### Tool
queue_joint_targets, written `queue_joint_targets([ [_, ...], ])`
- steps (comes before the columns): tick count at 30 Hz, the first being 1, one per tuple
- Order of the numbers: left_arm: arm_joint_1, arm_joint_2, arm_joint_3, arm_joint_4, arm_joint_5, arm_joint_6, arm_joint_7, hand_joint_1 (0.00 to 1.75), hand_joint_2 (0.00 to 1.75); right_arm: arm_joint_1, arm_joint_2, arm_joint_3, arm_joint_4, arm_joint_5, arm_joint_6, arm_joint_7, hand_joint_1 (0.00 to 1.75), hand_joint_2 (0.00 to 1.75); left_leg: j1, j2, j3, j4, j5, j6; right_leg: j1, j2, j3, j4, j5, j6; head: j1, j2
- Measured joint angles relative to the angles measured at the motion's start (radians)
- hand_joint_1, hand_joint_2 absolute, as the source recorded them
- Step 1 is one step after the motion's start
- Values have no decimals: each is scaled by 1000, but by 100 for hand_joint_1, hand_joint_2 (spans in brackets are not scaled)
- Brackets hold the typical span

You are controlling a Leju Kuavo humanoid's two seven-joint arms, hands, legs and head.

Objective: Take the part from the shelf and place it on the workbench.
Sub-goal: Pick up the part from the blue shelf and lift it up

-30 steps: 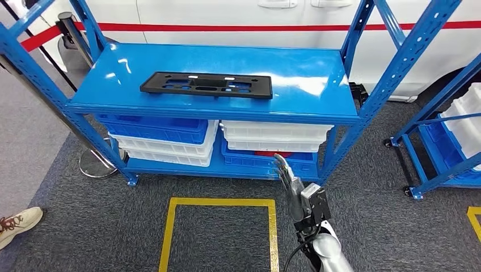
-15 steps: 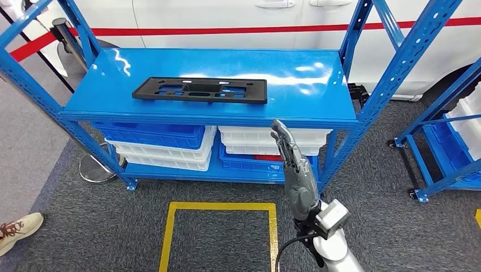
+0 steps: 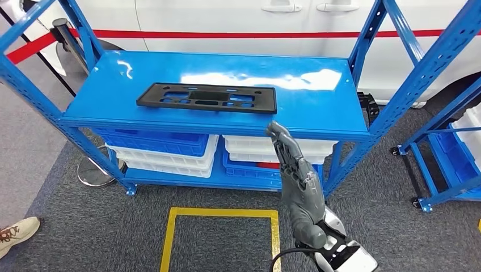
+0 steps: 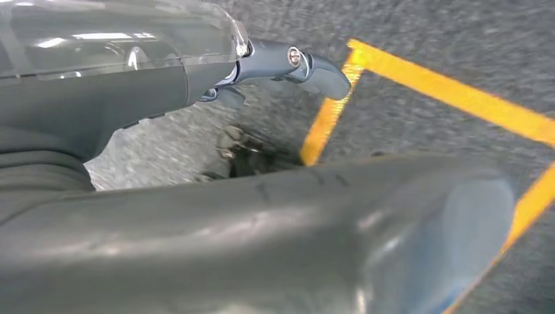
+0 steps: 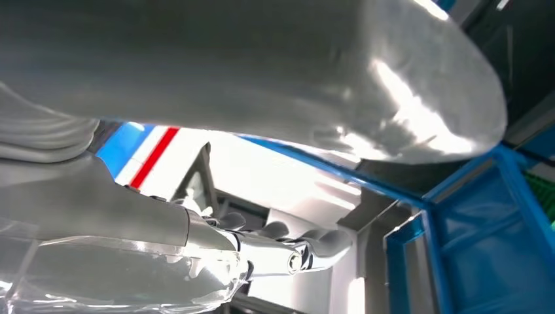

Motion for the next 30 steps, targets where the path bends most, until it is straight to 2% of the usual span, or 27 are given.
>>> queue_joint_targets([
  [1, 0, -1, 0, 0, -1, 0, 0, 0, 0, 0, -2, 0, -1, 0, 1, -1, 0, 0, 2, 0, 10, -5, -2, 4, -1, 0, -25, 47, -20, 4, 1, 0],
  [3, -2, -2, 1, 0, -2, 0, 0, 0, 0, 2, -5, 0, -1, 1, 4, -3, 0, 0, 2, 0, 21, -6, -11, 9, -1, 0, -106, 166, -64, 10, 1, 0],
  [4, -2, -2, 2, 0, -3, 0, 0, 0, 0, 3, -7, 1, 0, 1, 7, -3, 0, 0, 1, -1, 27, -6, -17, 9, -2, 0, -145, 210, -71, 12, 1, 0],
  [5, -2, -2, 3, 0, -4, 0, 0, 0, 0, 4, -9, 1, 0, 2, 10, -3, 0, 0, 2, -1, 35, -6, -24, 8, -2, 0, -168, 222, -57, 14, 1, 0],
  [6, -1, -3, 4, 0, -6, 0, -1, 0, 0, 4, -10, 1, 1, 4, 13, -3, 0, 0, 2, -2, 46, -5, -33, 6, -2, 0, -173, 199, -22, 14, 1, 0],
  [8, 0, -5, 5, 1, -10, 0, -1, 0, 0, 4, -12, 1, 5, 9, 17, -3, 0, 0, 3, -3, 71, -5, -53, -1, -2, 0, -140, 80, 74, 11, 2, 0],
  [9, -1, -6, 6, 1, -10, 0, -2, 0, 0, 4, -12, 1, 8, 11, 17, -3, 0, 0, 3, -4, 79, -3, -62, -7, 1, -1, -124, 22, 96, 6, 2, 0],
  [10, -2, -7, 6, 2, -11, 0, -3, 0, 0, 4, -13, 2, 10, 13, 16, -3, 0, 0, 2, -5, 82, -2, -70, -13, 3, -1, -114, -14, 110, -2, 3, 0],
  [12, -3, -7, 6, 2, -13, 0, -5, 0, 0, 6, -15, 2, 15, 13, 15, -3, 0, 0, 1, -5, 87, 3, -80, -24, 8, -2, -111, -34, 99, -18, 5, 0],
  [13, -3, -7, 6, 2, -14, 0, -6, 0, 0, 7, -16, 2, 17, 13, 14, -4, 0, 0, 1, -3, 88, 6, -85, -29, 6, -1, -105, -34, 104, -26, 5, 0],
  [15, -4, -6, 6, 2, -16, 0, -8, 0, 0, 6, -17, 3, 17, 11, 11, -4, 0, 0, 3, -1, 79, 45, -99, -37, 4, -1, -86, -44, 95, -37, 5, 0],
  [16, -4, -6, 6, 2, -17, 0, -9, 0, 0, 6, -18, 5, 17, 10, 10, -4, 0, 0, 5, 0, 55, 91, -118, -42, 3, -1, -75, -49, 91, -42, 4, 0],
  [18, -4, -7, 6, 2, -18, 0, -12, 0, 0, 6, -19, 8, 18, 7, 5, -4, 0, 0, 9, 2, -23, 218, -164, -49, 3, -2, -63, -52, 81, -46, 4, 0],
  [19, -3, -7, 6, 2, -19, -1, -13, 0, 0, 6, -21, 10, 19, 6, 2, -4, 0, 0, 10, 2, -62, 269, -177, -53, 4, -1, -58, -52, 75, -47, 4, 0],
  [20, -2, -7, 6, 2, -19, -1, -14, 0, 0, 7, -22, 12, 20, 5, 0, -4, 0, 0, 11, 2, -88, 289, -171, -54, 5, 0, -51, -52, 69, -47, 4, 0],
  [21, -1, -7, 6, 2, -19, -1, -15, 0, 0, 7, -24, 15, 21, 4, -3, -4, 0, 0, 11, 2, -96, 273, -143, -54, 5, 1, -42, -52, 62, -47, 4, 0],
  [23, 0, -7, 7, 2, -20, -1, -17, 0, 0, 5, -26, 20, 23, 1, -5, -4, 0, 0, 10, 2, -72, 161, -46, -45, 6, 2, -19, -53, 47, -44, 4, 0],
  [24, -1, -6, 7, 2, -20, -1, -17, 0, 0, 4, -27, 22, 25, 0, -5, -4, 0, 0, 7, 2, -58, 107, -13, -39, 7, 1, -10, -54, 41, -42, 5, 0],
  [25, -1, -6, 7, 2, -22, -2, -18, 0, 0, 2, -28, 24, 27, -1, -6, -4, 0, 0, 2, 3, -47, 61, 6, -31, 7, 1, -6, -54, 36, -38, 5, 0],
  [27, -1, -6, 7, 2, -26, -2, -20, 0, 0, 0, -29, 27, 31, -2, -6, -4, 0, 0, -6, 3, -42, 30, 7, -19, 6, 0, -2, -58, 29, -28, 5, 0],
  [30, -1, -7, 8, 2, -29, -3, -24, 0, 0, -1, -32, 28, 33, -2, -8, -4, 0, 0, 1, 1, -20, 1, 14, -7, 8, 0, -3, -39, 7, -11, 5, 0],
])
